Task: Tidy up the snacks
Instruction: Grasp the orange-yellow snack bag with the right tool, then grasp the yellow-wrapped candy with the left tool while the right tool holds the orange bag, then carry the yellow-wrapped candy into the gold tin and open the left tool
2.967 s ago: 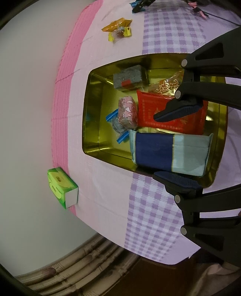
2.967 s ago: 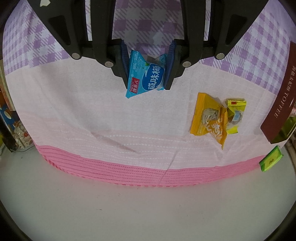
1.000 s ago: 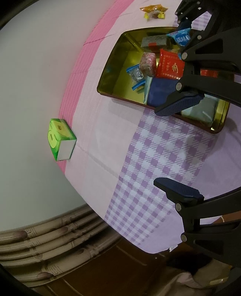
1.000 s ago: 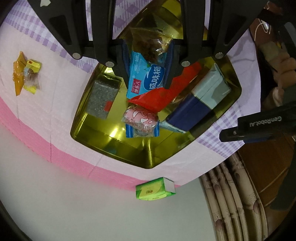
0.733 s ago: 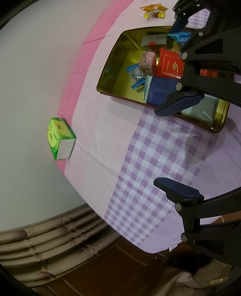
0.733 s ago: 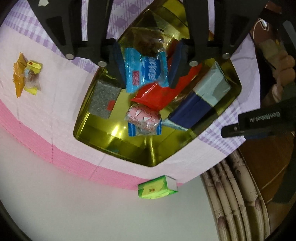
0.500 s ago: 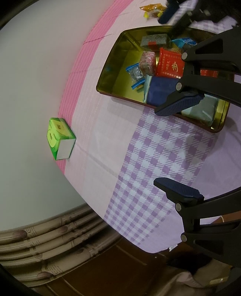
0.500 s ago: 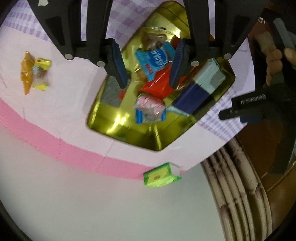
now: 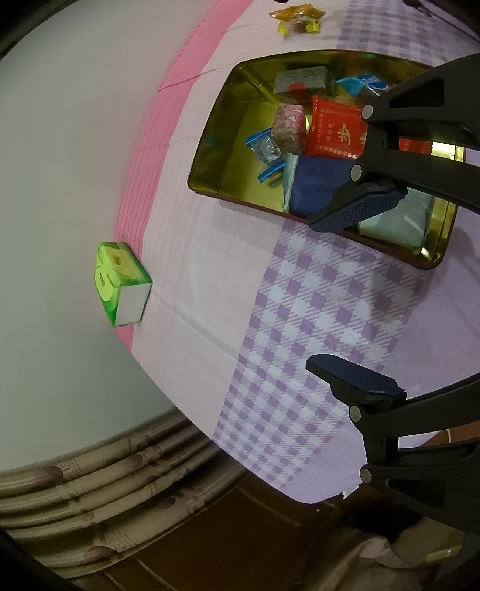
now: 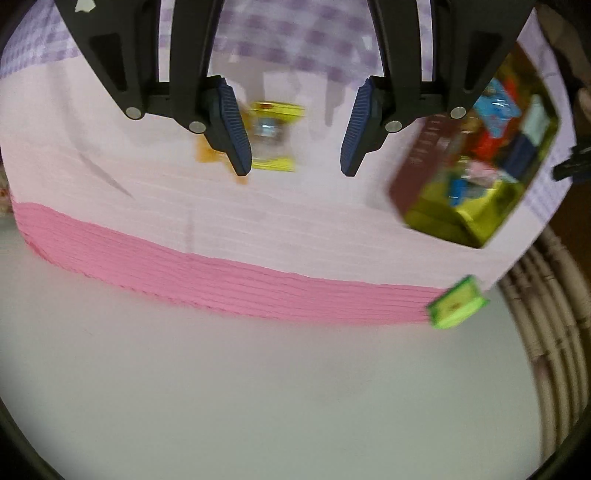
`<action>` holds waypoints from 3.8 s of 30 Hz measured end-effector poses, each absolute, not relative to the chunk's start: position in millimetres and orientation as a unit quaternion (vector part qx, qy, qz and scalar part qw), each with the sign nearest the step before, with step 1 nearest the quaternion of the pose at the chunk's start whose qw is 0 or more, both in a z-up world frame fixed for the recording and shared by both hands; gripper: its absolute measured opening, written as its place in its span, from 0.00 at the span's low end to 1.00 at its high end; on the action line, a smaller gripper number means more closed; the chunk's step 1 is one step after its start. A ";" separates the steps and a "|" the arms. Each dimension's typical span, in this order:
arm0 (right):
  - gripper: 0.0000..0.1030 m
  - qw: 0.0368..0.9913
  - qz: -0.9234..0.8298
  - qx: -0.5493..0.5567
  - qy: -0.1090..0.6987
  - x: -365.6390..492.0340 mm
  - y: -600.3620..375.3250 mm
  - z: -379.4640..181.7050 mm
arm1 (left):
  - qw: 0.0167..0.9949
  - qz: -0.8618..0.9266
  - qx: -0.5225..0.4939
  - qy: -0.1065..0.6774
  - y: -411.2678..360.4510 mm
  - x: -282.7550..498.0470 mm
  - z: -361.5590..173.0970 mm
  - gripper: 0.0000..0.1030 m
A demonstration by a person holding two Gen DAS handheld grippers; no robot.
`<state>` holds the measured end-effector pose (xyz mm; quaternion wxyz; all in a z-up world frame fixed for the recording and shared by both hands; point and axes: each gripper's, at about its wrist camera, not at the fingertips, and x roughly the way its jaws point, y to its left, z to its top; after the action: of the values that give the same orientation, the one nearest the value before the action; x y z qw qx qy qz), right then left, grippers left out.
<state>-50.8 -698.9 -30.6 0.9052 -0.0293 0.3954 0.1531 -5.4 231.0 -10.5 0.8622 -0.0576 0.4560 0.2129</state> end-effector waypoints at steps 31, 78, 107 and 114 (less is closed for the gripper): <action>0.41 0.890 0.129 0.013 0.436 -3.7 -752.3 -102.5 | 0.880 0.154 -0.007 0.450 165.5 25.8 6.8 0.67; 0.38 0.908 0.017 0.021 0.419 -38.7 -860.0 -116.4 | 0.846 -0.078 0.014 0.528 -76.4 159.0 -70.6 0.30; 0.38 0.908 0.017 0.022 0.419 -38.3 -860.6 -116.7 | 0.865 -0.065 0.022 0.496 -47.2 80.6 -21.4 0.26; 0.38 0.908 0.017 0.022 0.419 -38.5 -860.7 -116.4 | 0.876 -0.042 0.015 0.481 -27.1 75.1 -3.0 0.26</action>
<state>-38.5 -860.7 -116.4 0.9075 0.0223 0.4190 0.0172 75.1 -27.1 -3.0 0.8756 0.0148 0.4810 -0.0415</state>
